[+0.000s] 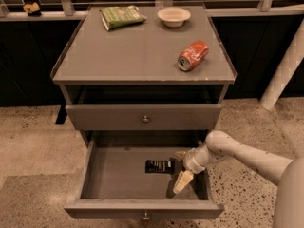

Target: Pick rxbar chocolate from middle drawer and place on counter

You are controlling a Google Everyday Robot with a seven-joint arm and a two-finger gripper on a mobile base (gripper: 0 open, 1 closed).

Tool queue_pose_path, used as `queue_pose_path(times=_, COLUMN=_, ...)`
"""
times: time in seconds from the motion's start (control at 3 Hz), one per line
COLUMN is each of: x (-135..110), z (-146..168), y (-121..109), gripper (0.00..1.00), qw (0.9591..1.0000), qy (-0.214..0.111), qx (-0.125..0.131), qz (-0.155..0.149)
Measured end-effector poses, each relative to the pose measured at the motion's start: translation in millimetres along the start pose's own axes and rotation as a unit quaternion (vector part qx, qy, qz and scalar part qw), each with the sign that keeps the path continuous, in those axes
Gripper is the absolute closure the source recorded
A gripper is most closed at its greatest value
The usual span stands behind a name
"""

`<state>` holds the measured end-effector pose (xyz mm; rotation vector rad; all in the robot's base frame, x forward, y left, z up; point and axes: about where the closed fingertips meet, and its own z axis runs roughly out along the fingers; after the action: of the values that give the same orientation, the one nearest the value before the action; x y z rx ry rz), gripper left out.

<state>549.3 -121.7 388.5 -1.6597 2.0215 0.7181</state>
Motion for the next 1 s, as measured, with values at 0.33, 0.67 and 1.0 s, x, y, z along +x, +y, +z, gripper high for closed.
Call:
queue_pose_path(times=0.33, x=-3.3, z=62.0, y=-3.6, gripper=0.00, qw=0.9993, qy=0.024, qx=-0.022, qz=-0.017)
queue_pose_path(times=0.67, x=-3.3, z=62.1, y=-3.7, gripper=0.00, qw=0.9993, qy=0.024, qx=-0.022, qz=-0.017)
queue_pose_path(times=1.0, x=-7.3, z=63.9, y=-7.6, gripper=0.00, qw=0.9996, qy=0.018, qx=-0.017, qz=-0.014)
